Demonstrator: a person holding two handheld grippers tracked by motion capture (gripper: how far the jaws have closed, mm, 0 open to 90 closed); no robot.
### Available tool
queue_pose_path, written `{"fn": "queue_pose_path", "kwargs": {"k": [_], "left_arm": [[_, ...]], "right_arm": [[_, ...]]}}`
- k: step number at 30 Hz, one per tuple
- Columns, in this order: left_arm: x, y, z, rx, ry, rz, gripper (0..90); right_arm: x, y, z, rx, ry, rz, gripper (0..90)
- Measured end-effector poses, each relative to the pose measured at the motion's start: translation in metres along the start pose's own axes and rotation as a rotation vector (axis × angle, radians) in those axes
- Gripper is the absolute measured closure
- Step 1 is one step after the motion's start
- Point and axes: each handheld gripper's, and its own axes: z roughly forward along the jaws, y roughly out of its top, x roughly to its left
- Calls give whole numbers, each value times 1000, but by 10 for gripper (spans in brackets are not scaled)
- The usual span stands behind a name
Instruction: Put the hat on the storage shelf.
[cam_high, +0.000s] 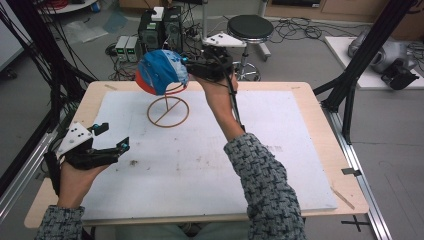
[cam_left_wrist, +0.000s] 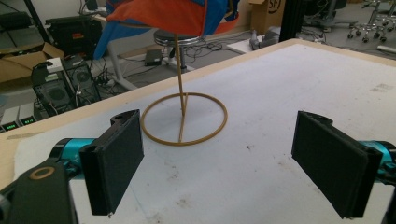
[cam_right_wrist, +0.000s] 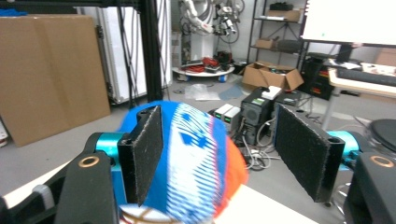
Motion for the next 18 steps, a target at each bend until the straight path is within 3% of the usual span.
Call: {"fn": "queue_pose_path", "kwargs": {"k": [13,14,18], "left_arm": [[-4,-3,6,24,-8,6,169],[-4,-4,7,22,-11,5,168],[-5,-4,7,26,-9,7,168]], "right_arm": [[-48,-21,-75,-35,-69,47,290],[-55,-24,-87,-47,-85,56,286],[-63,-28,-102,-55,-102,59,282]]}}
